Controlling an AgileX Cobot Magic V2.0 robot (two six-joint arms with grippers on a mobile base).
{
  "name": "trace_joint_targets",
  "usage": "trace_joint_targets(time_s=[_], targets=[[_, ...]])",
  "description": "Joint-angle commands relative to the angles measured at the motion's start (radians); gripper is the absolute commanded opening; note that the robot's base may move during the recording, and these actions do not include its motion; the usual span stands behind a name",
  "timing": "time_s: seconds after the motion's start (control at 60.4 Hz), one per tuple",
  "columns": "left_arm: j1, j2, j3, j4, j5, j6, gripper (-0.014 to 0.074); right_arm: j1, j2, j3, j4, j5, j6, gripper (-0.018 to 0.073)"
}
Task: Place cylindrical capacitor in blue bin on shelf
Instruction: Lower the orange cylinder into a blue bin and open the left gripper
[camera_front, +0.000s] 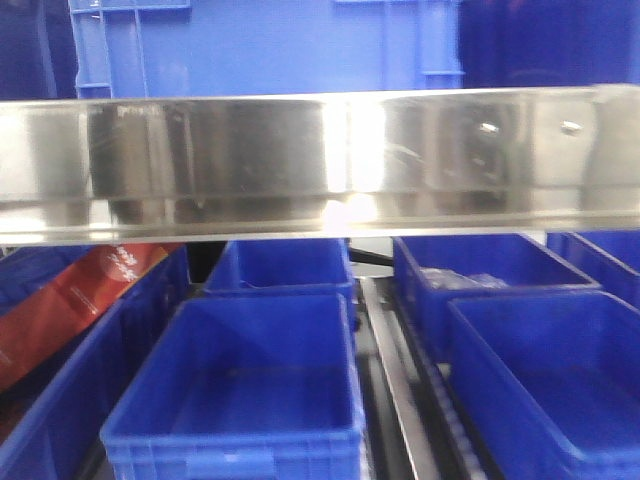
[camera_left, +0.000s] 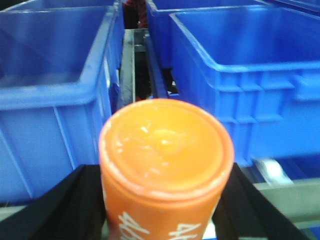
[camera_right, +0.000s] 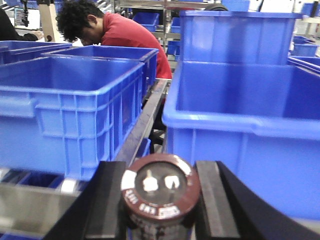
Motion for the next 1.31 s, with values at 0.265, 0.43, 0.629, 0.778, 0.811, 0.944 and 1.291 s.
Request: trace_joint_targets(time_s=[0.265, 0.43, 0.629, 0.778, 0.811, 0.944, 1.291], targets=[[-0.005, -0.003, -0.006, -0.002, -0.027, -0.005, -0.0111, 0.0, -0.002, -0.008, -0.001, -0.022, -0.002, -0.0162], [-0.005, -0.003, -0.006, -0.002, -0.027, -0.005, -0.0111, 0.0, -0.002, -0.008, -0.001, -0.022, -0.002, -0.0162], [-0.005, -0.003, -0.006, -0.002, -0.027, -0.005, -0.0111, 0.0, -0.002, -0.008, -0.001, -0.022, -0.002, -0.0162], [-0.005, -0.003, -0.006, -0.002, -0.027, -0.005, -0.0111, 0.0, -0.002, -0.008, -0.001, -0.022, -0.002, -0.0162], [-0.005, -0.003, -0.006, -0.002, -0.027, -0.005, -0.0111, 0.0, -0.002, -0.008, -0.001, -0.022, -0.002, -0.0162], [-0.005, -0.003, -0.006, -0.002, -0.027, -0.005, -0.0111, 0.0, -0.002, -0.008, -0.001, -0.022, -0.002, -0.0162], [-0.005, -0.003, -0.006, -0.002, -0.027, -0.005, -0.0111, 0.0, -0.002, -0.008, -0.001, -0.022, -0.002, -0.0162]])
